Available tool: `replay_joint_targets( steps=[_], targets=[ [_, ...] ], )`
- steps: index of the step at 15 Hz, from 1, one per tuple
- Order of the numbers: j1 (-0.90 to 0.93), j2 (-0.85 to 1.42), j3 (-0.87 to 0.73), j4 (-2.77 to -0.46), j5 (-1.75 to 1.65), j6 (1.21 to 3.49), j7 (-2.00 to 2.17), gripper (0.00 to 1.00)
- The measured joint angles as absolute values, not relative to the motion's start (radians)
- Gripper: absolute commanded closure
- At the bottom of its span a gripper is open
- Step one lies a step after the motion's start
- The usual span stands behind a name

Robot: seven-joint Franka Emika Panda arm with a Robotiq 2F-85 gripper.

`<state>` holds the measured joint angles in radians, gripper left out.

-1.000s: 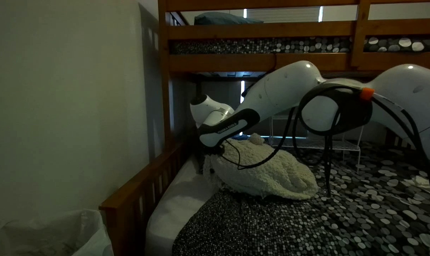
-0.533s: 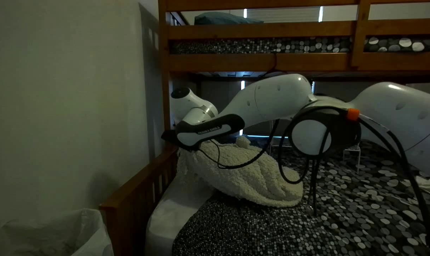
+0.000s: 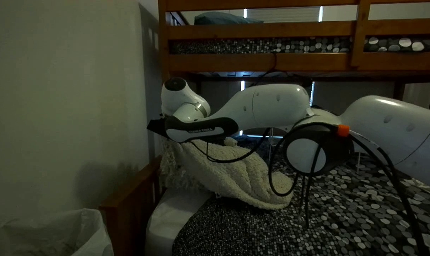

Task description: Move the white fleece to the left

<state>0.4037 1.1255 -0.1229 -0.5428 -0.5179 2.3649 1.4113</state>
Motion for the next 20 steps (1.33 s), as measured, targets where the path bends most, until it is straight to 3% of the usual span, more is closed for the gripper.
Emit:
replay_joint_targets(
  steps=[16, 20],
  targets=[
    [0.401, 1.184, -0.206, -0.429, -0.464, 2.967, 1.315, 1.00],
    [0.386, 1.192, -0.122, -0.469, -0.359, 2.859, 1.284, 1.00]
  ],
)
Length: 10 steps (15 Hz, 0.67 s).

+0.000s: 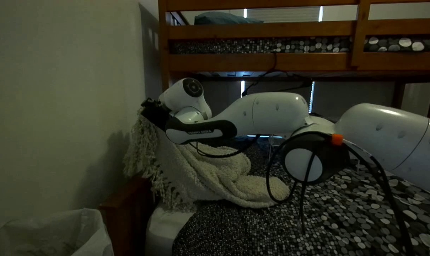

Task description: Move the white fleece to the left

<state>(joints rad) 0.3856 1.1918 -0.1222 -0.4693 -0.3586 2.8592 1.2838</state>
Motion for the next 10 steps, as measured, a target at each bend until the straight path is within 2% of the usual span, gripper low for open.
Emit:
replay_joint_targets(
  steps=[4, 10],
  targets=[
    [0.381, 1.196, -0.077, -0.450, -0.201, 2.608, 1.199, 1.00],
    [0.360, 1.171, -0.140, -0.451, -0.188, 2.245, 1.247, 1.00]
  ],
)
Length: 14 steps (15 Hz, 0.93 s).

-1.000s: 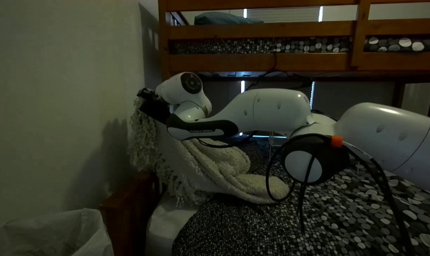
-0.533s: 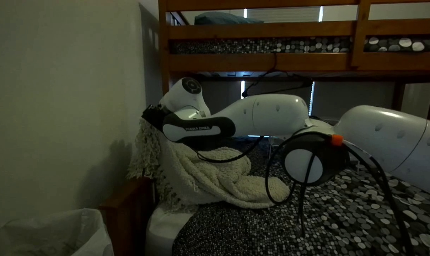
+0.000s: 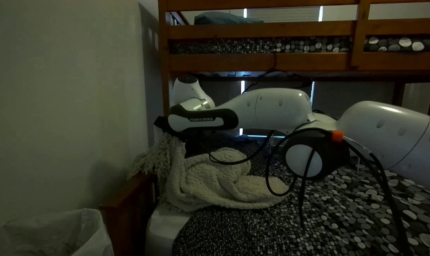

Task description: Move the white fleece to the left

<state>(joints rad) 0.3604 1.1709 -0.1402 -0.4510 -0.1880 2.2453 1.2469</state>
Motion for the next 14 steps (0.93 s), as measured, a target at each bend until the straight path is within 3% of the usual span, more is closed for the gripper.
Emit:
replay_joint_targets(
  steps=[5, 6, 7, 14],
  targets=[
    [0.318, 1.176, -0.158, -0.455, -0.188, 2.025, 1.275, 1.00],
    [0.307, 1.179, -0.158, -0.455, -0.188, 1.997, 1.275, 0.75],
    [0.296, 1.183, -0.160, -0.455, -0.189, 1.977, 1.274, 0.74],
    [0.259, 1.182, -0.161, -0.446, -0.183, 1.907, 1.247, 0.23]
  ],
)
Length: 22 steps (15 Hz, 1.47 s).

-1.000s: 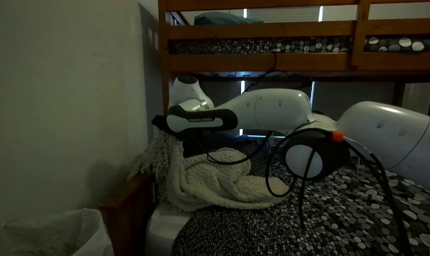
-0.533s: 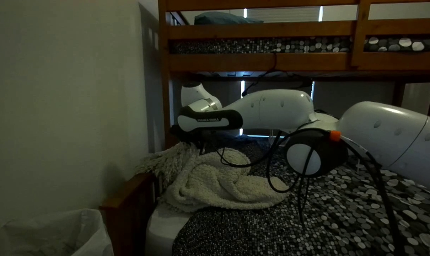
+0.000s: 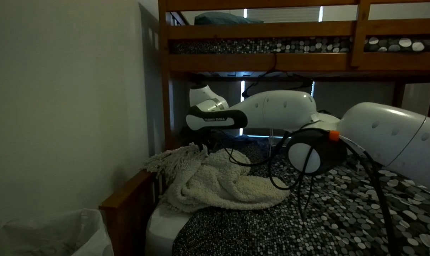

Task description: Move the white fleece to the left

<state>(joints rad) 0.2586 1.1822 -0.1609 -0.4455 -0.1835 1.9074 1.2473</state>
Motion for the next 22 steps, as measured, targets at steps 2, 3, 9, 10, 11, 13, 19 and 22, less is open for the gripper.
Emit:
replay_joint_targets(
  steps=[2, 3, 9, 10, 11, 13, 19, 22],
  targets=[
    [0.262, 1.155, -0.119, -0.444, -0.155, 1.858, 1.209, 0.08],
    [0.266, 1.136, -0.097, -0.443, -0.139, 1.818, 1.184, 0.02],
    [0.288, 0.999, -0.053, -0.443, -0.124, 1.504, 0.943, 0.00],
    [0.282, 0.981, -0.053, -0.444, -0.124, 1.467, 0.884, 0.00],
    [0.275, 0.968, -0.055, -0.444, -0.127, 1.439, 0.822, 0.01],
    [0.257, 0.950, -0.061, -0.444, -0.131, 1.399, 0.693, 0.00],
    [0.219, 0.941, -0.065, -0.445, -0.131, 1.385, 0.477, 0.00],
    [0.225, 0.941, -0.065, -0.445, -0.131, 1.385, 0.480, 0.00]
  ],
)
